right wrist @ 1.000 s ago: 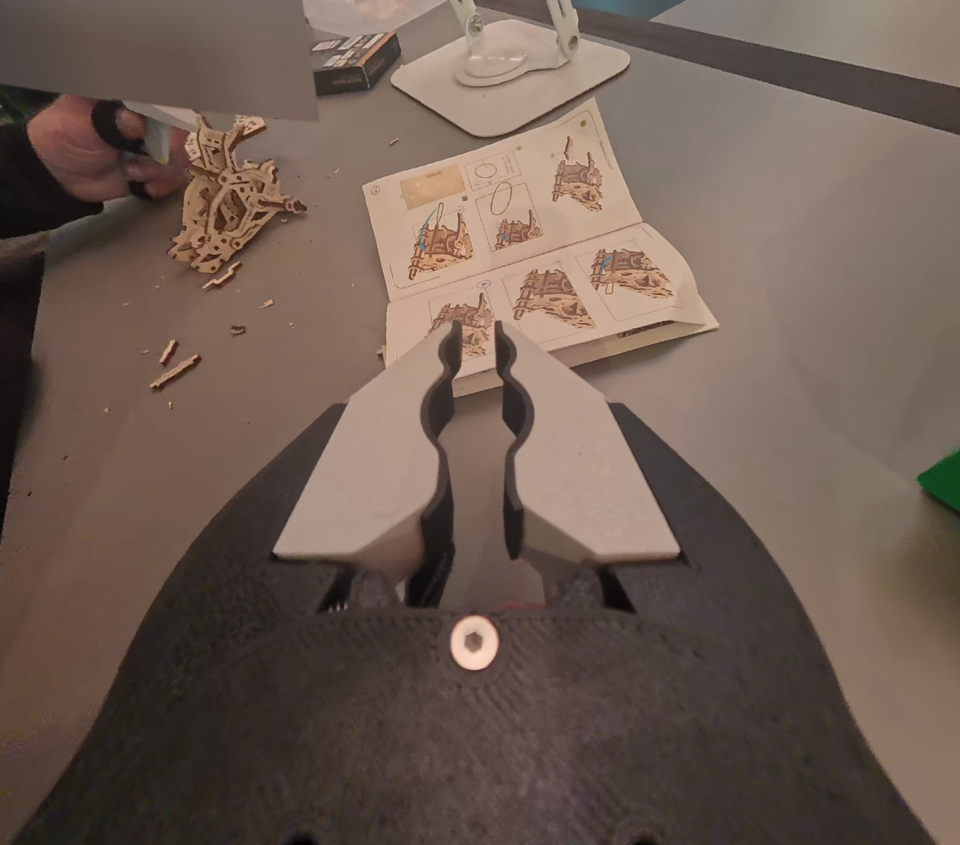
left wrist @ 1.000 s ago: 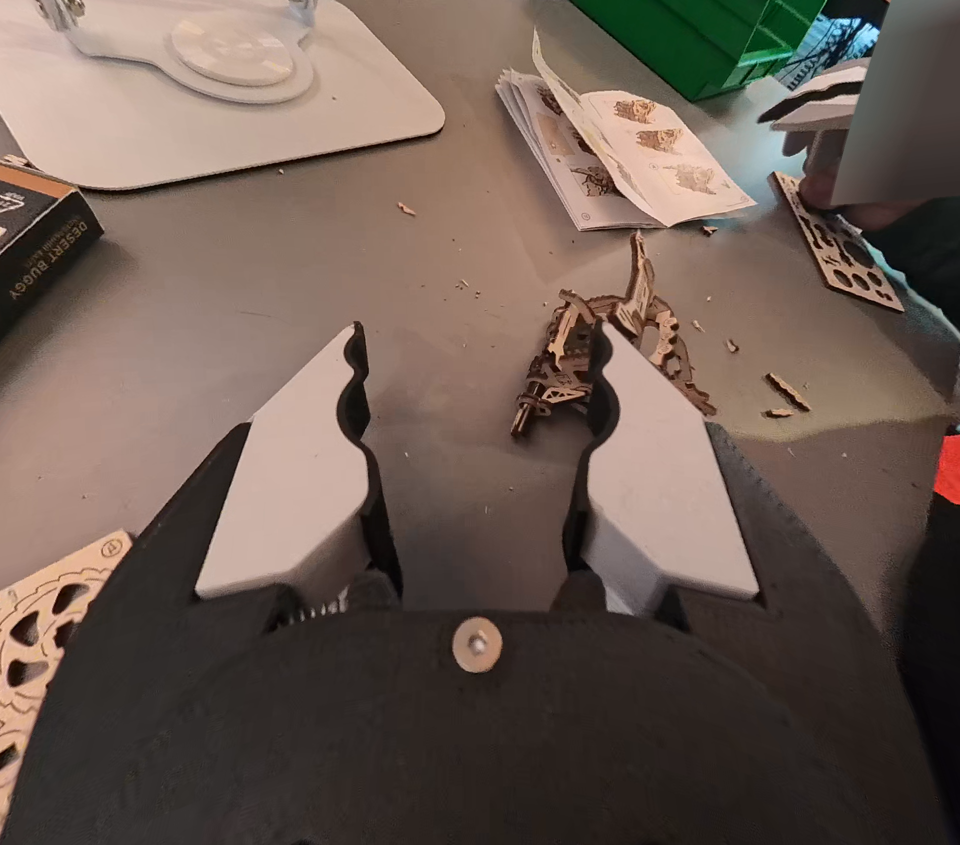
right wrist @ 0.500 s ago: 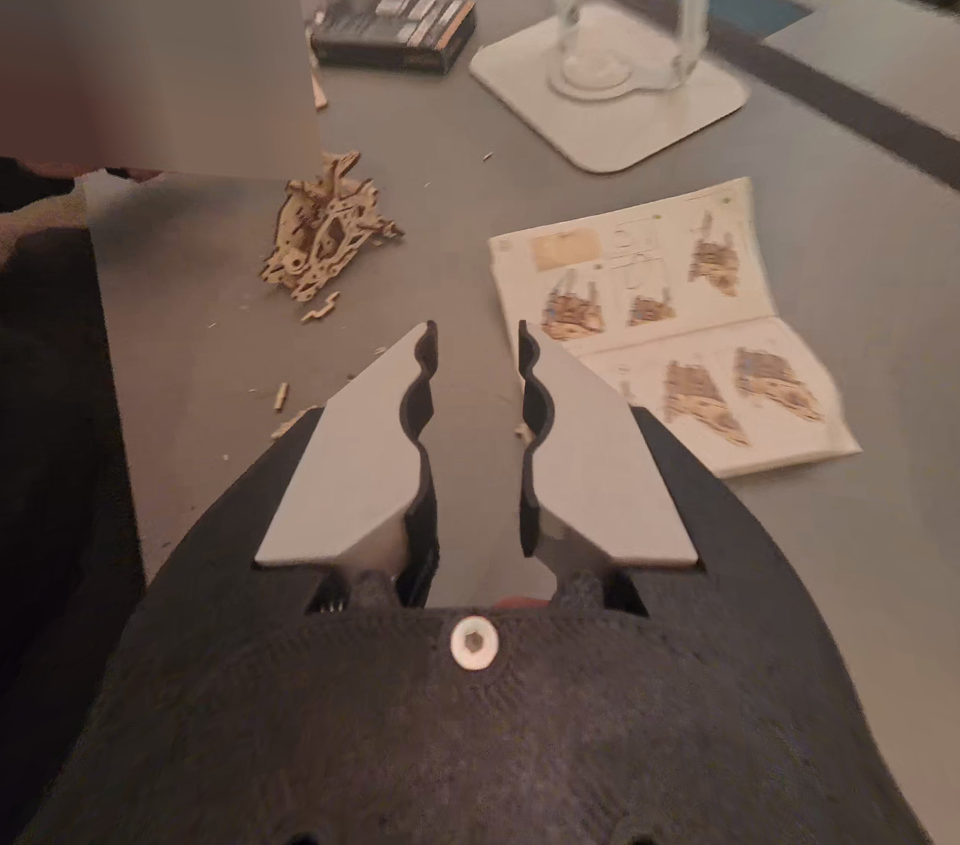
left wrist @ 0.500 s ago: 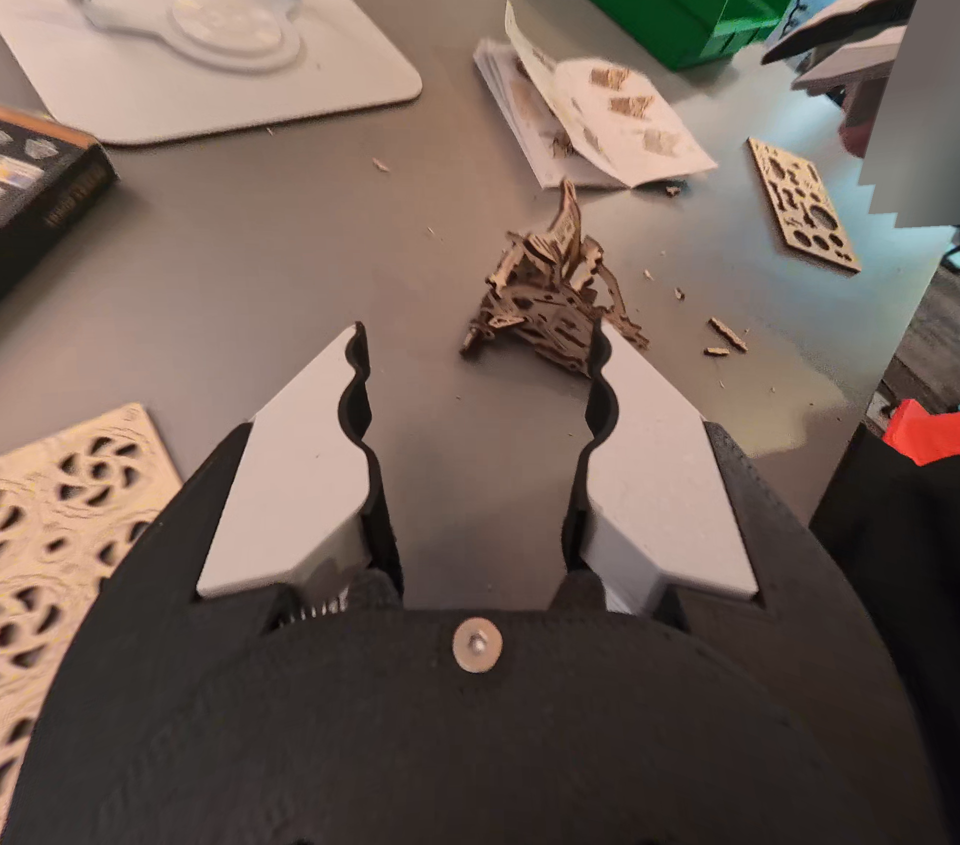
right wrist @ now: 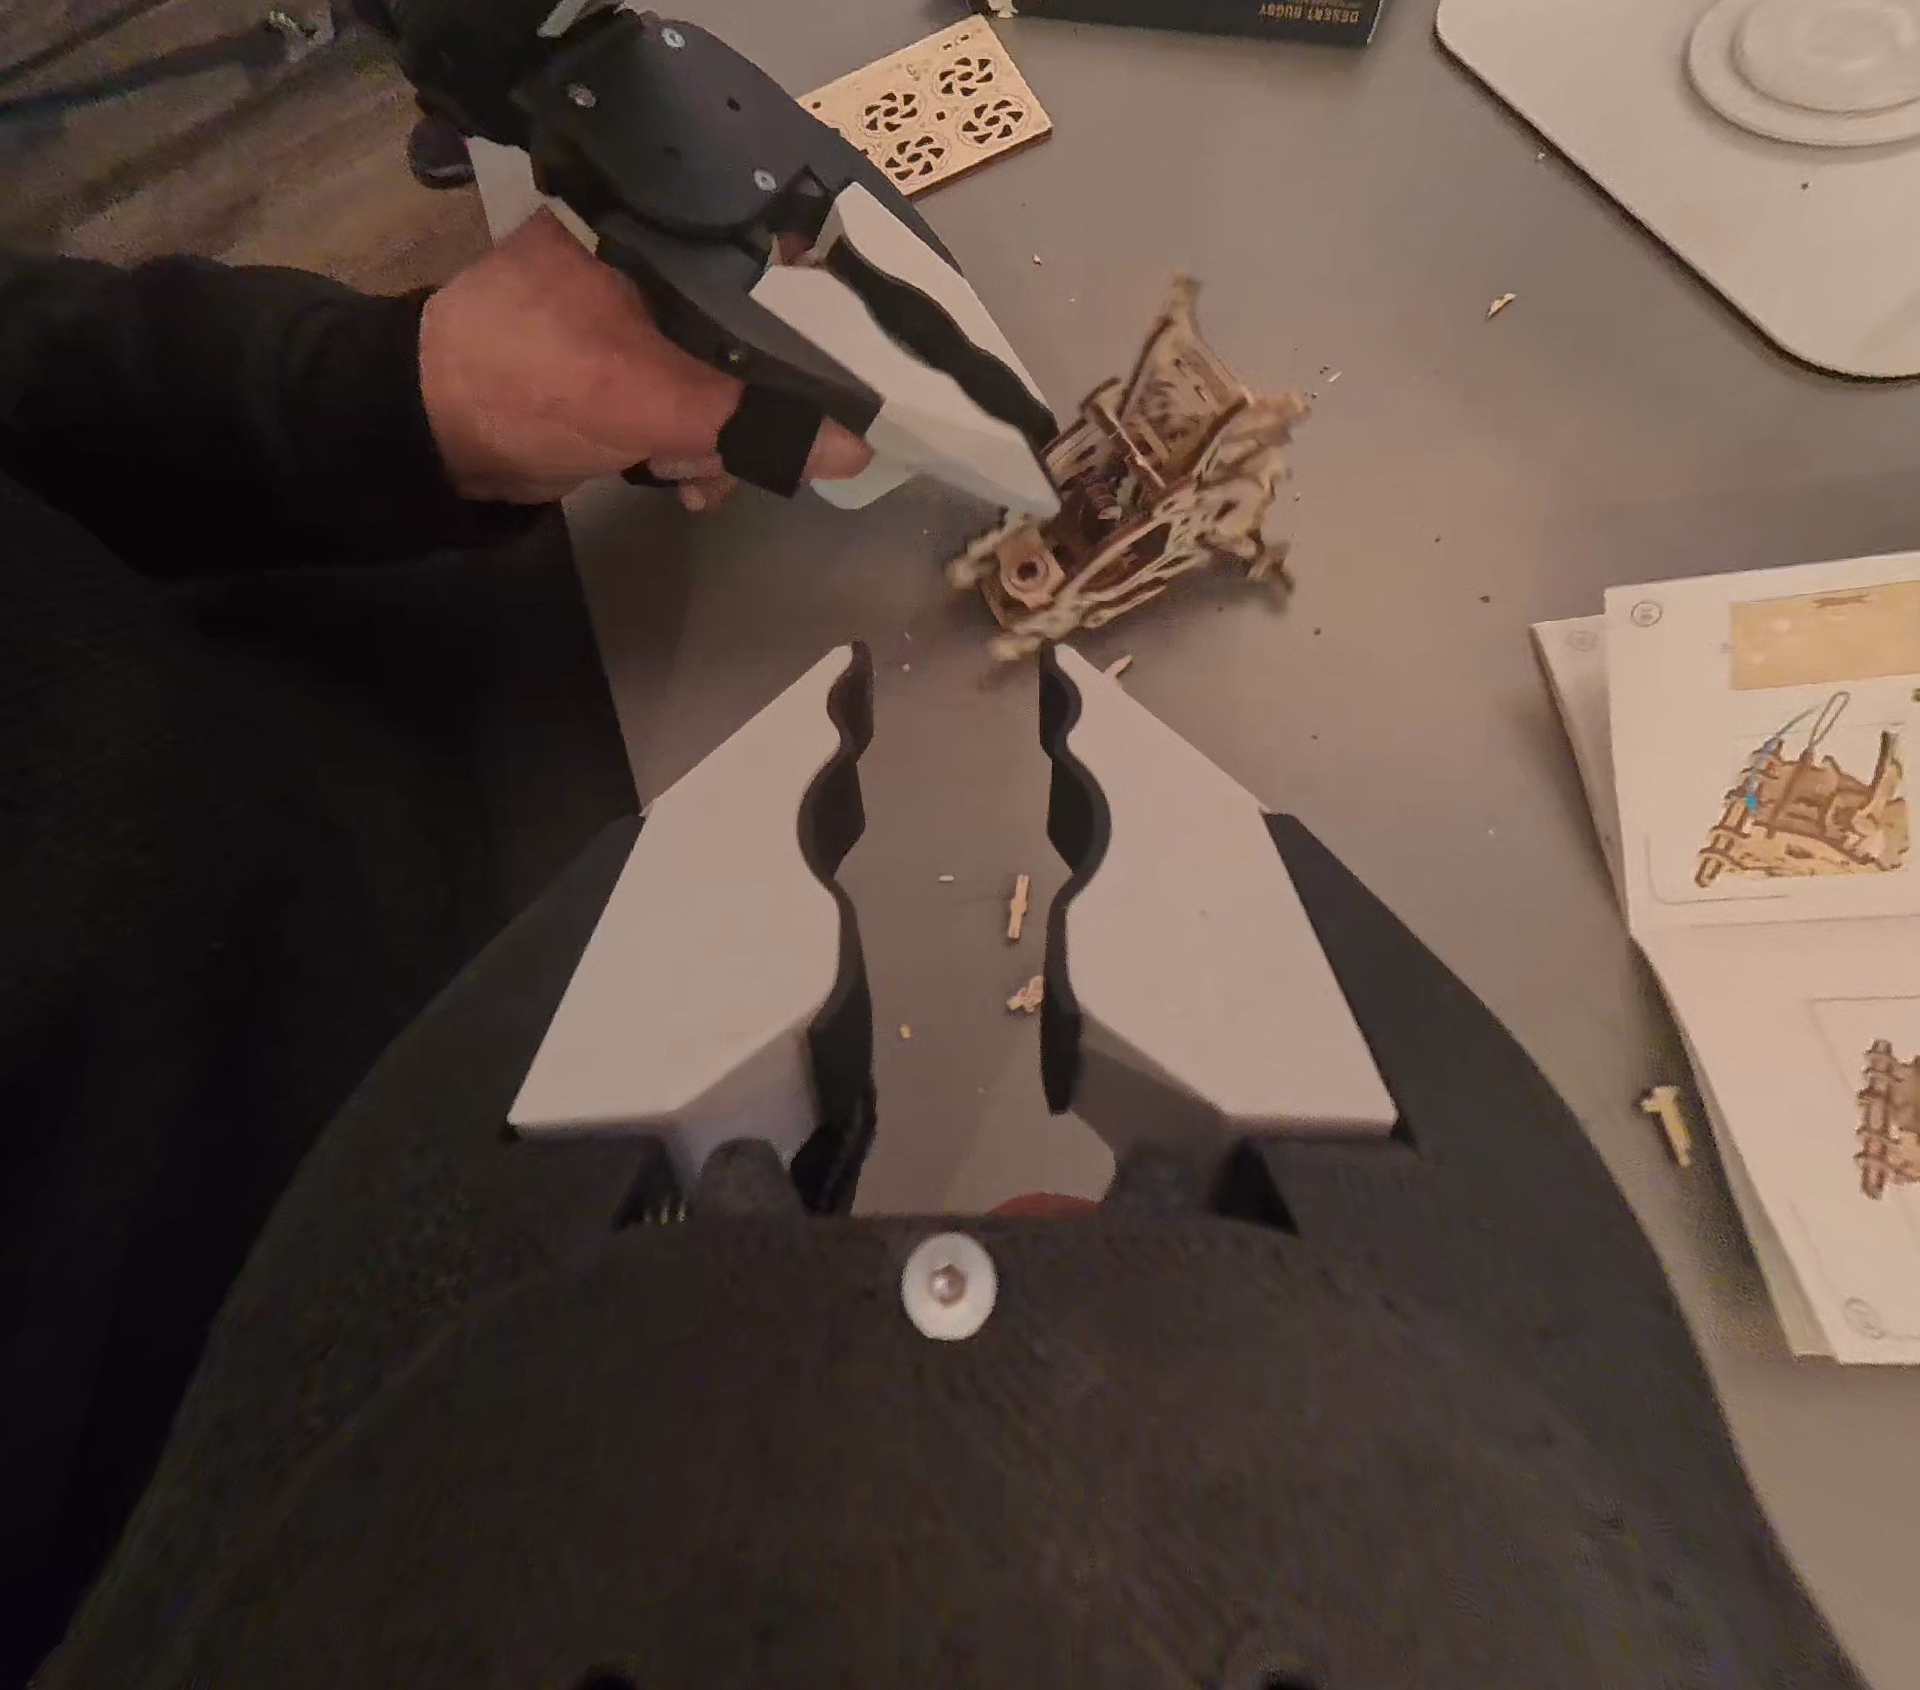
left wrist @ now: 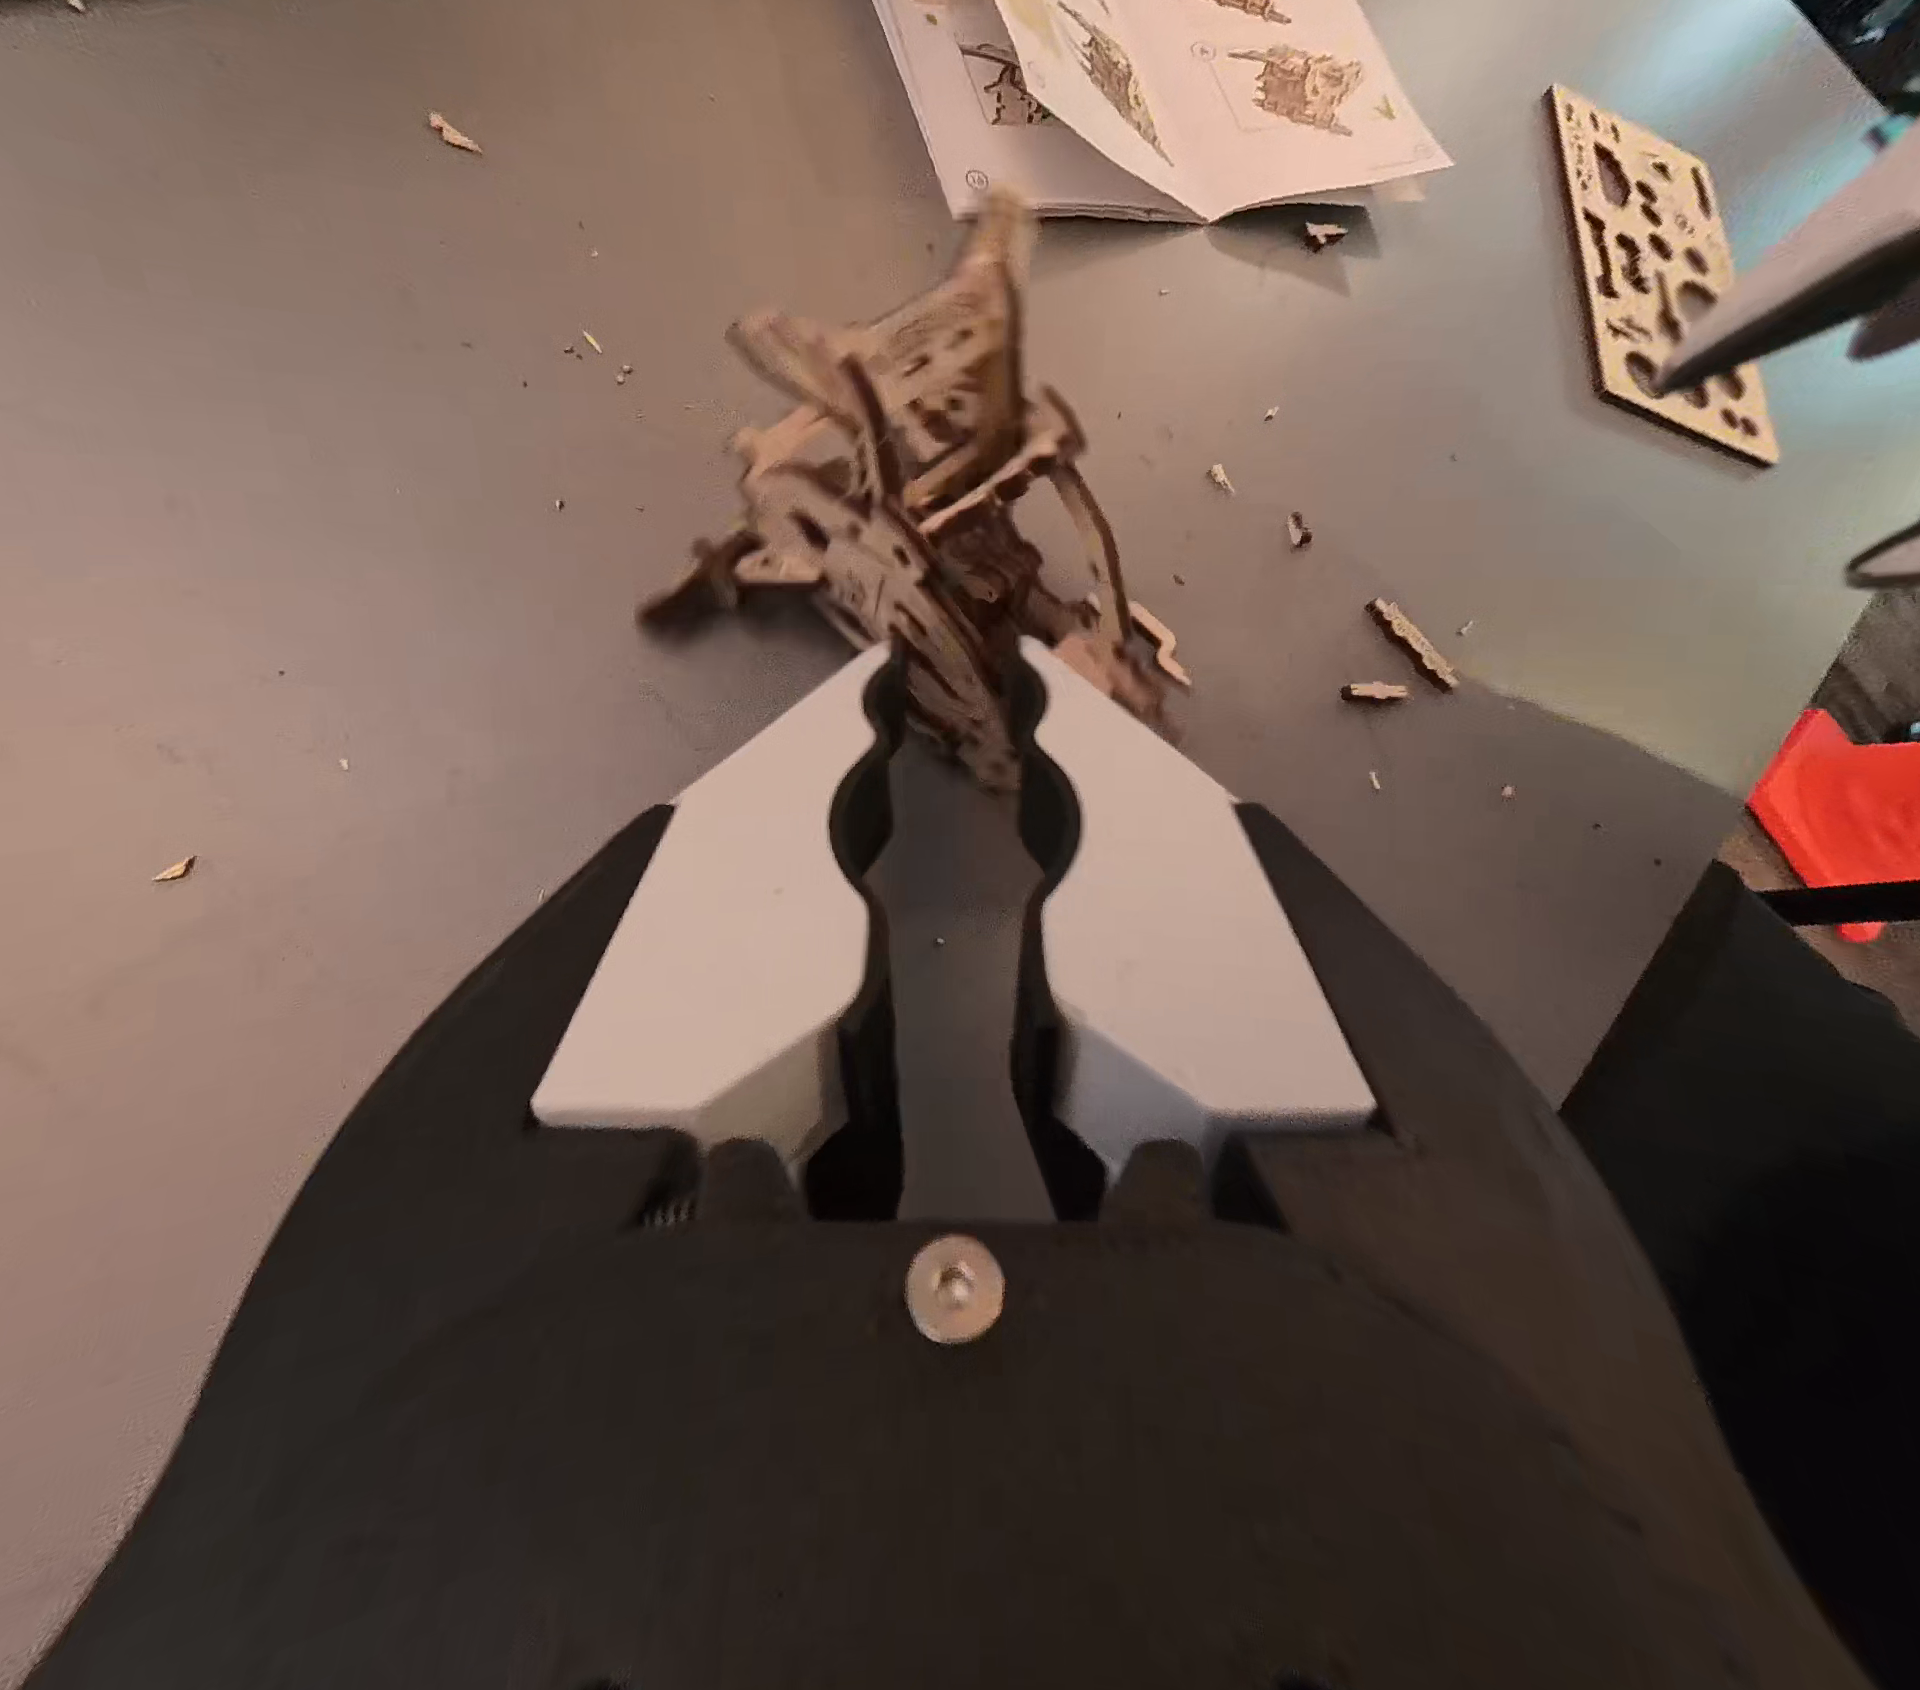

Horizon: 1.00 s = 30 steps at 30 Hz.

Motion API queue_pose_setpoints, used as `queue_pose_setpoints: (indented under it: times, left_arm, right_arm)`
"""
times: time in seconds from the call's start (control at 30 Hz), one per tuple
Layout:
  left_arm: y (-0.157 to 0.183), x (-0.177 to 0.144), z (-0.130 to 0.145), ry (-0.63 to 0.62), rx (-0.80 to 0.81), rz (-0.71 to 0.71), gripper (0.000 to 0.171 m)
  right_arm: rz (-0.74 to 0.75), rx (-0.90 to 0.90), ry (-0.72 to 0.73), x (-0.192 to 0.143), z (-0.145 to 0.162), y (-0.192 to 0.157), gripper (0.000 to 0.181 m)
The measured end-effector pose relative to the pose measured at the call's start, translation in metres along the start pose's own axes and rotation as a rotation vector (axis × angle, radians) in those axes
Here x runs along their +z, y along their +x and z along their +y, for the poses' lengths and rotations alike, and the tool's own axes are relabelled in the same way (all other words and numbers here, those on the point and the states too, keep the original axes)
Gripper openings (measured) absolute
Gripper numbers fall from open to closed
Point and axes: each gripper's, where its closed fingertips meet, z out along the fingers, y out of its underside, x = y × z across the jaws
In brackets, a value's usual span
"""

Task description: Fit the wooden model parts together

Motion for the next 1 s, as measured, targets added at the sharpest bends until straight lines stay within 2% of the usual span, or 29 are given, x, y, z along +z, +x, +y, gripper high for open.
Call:
queue_pose_setpoints:
  times: [0.1,0.33,0.47,0.57,0.7,0.77,1.0]
  left_arm:
    - [-0.005,-0.005,-0.006,0.02,-0.011,0.006,0.002]
    - [-0.009,-0.017,-0.019,0.127,-0.067,0.122,0.0]
    - [0.013,-0.043,-0.045,0.319,-0.031,0.323,0.0]
    - [0.038,-0.067,-0.063,0.431,0.061,0.468,0.0]
    - [0.06,-0.085,-0.072,0.461,0.181,0.569,0.0]
    - [0.068,-0.091,-0.074,0.451,0.275,0.564,0.0]
    - [0.107,-0.112,-0.085,0.423,0.55,0.542,0.0]
  right_arm:
    - [0.0,0.042,0.01,-0.003,0.008,-0.003,0.029]
    - [0.016,0.086,0.053,-0.012,0.012,0.008,0.027]
    - [0.021,0.103,0.152,-0.021,-0.004,0.014,0.027]
    - [-0.013,0.1,0.237,-0.03,-0.024,0.012,0.028]
    - [-0.117,0.106,0.374,-0.047,-0.047,-0.002,0.019]
    - [-0.159,0.086,0.41,-0.053,-0.051,-0.011,0.012]
    - [-0.236,-0.005,0.465,-0.059,-0.056,-0.034,0.007]
